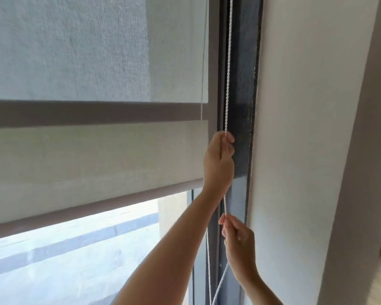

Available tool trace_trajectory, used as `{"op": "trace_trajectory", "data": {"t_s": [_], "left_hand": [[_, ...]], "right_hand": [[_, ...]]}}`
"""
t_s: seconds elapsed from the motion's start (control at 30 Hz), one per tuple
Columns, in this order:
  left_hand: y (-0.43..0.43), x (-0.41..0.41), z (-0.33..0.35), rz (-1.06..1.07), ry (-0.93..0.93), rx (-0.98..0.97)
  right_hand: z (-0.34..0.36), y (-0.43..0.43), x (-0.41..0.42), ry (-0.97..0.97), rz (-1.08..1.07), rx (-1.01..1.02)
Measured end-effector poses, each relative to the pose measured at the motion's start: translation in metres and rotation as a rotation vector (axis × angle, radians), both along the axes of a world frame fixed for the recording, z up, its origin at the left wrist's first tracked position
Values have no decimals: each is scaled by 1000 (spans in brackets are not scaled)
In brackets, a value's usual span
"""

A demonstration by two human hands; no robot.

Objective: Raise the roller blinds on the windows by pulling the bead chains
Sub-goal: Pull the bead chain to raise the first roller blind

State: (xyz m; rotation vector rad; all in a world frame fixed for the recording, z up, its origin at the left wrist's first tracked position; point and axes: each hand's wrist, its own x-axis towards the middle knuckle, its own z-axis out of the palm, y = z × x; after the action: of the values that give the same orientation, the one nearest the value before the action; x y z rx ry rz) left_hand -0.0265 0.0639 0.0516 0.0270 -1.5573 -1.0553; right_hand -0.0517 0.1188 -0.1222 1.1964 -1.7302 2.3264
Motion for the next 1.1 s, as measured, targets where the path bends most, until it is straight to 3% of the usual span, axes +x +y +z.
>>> {"op": "trace_trajectory", "data": {"t_s": [0.1,0.2,0.33,0.47,0.53,0.77,0.9,1.1], "left_hand": [[-2,10,-49,128,-31,-14],[-5,18,-86,207,-77,-23],[-6,25,-118,242,-139,-61],[20,21,-140,184,-239,-104],[31,21,-150,146,-307,-136],[20,43,-211,166,-572,-242],[19,53,-253,121,-746,-222],[18,43,-246,109,-823,-262]], "right_hand": [[-21,12,-6,62,166,257],[18,22,-33,150,293,520],[145,21,-52,181,204,230],[269,7,-26,147,284,-87],[298,5,-9,59,334,-241],[223,5,1,-144,242,-481],[171,-6,2,-194,269,-453],[170,-7,-7,-162,256,-416]]}}
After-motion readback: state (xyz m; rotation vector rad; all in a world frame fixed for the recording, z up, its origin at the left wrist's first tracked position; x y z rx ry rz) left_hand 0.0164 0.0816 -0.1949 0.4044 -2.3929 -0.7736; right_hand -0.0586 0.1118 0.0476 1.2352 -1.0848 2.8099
